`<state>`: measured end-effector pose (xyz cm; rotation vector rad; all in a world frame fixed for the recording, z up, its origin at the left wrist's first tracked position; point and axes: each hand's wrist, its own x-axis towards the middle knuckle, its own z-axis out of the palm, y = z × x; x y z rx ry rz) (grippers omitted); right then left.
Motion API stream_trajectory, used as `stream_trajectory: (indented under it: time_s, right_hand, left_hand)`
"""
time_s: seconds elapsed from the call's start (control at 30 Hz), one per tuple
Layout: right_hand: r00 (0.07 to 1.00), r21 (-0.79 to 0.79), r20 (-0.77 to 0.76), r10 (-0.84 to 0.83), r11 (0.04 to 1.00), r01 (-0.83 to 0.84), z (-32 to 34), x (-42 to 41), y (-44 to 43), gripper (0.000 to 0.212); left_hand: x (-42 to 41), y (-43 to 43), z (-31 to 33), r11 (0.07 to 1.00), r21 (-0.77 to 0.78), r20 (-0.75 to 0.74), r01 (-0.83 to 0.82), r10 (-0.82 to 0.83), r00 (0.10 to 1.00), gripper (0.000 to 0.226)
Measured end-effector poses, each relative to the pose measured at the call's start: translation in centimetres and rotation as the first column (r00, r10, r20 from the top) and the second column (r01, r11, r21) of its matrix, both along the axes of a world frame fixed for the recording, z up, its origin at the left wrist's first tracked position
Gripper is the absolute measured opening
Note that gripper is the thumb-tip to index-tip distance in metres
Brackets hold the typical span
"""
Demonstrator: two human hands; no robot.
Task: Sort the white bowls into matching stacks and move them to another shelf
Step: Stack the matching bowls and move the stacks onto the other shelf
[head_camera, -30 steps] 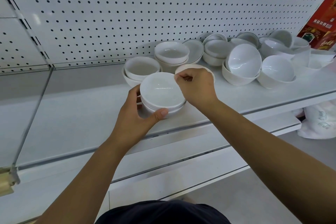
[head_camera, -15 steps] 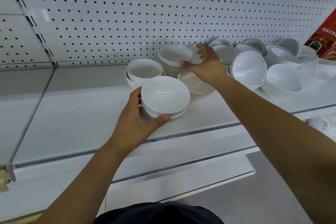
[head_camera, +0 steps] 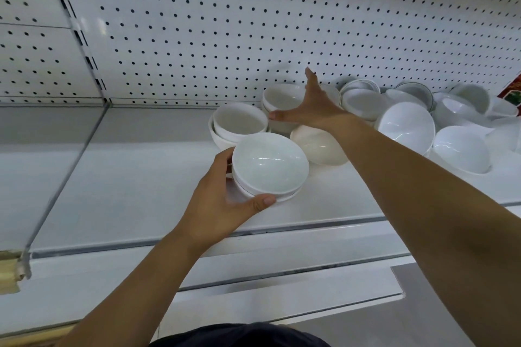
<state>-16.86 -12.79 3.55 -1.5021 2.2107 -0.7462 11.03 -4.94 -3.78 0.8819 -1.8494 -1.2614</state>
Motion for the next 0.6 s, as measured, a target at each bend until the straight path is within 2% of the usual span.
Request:
stream_trajectory:
  time_s: [0.1, 0.3, 0.6]
  right_hand:
    - [0.999, -0.025, -0.002, -0.034, 0.999, 0.034, -0.4, 0.1, -0.5, 0.150]
    - [0.994, -0.066, -0.011, -0.108, 0.992, 0.107, -0.9, 0.1, -0.8, 0.128]
    - [0.992, -0.149, 0.019, -0.124, 0.981, 0.126, 0.0, 0.5, 0.3, 0.118]
  left_hand:
    - [0.0, 0.0, 0.0, 1.000, 0.000, 0.003, -0.003, 0.003, 1.000, 0.090]
    - [-0.1, 0.1, 0.1, 1.000, -0.011, 0.011, -0.007, 0.007, 1.000, 0.094]
    - [0.0, 0.0, 0.1, 1.000, -0.012, 0.027, -0.009, 0.009, 1.000, 0.091]
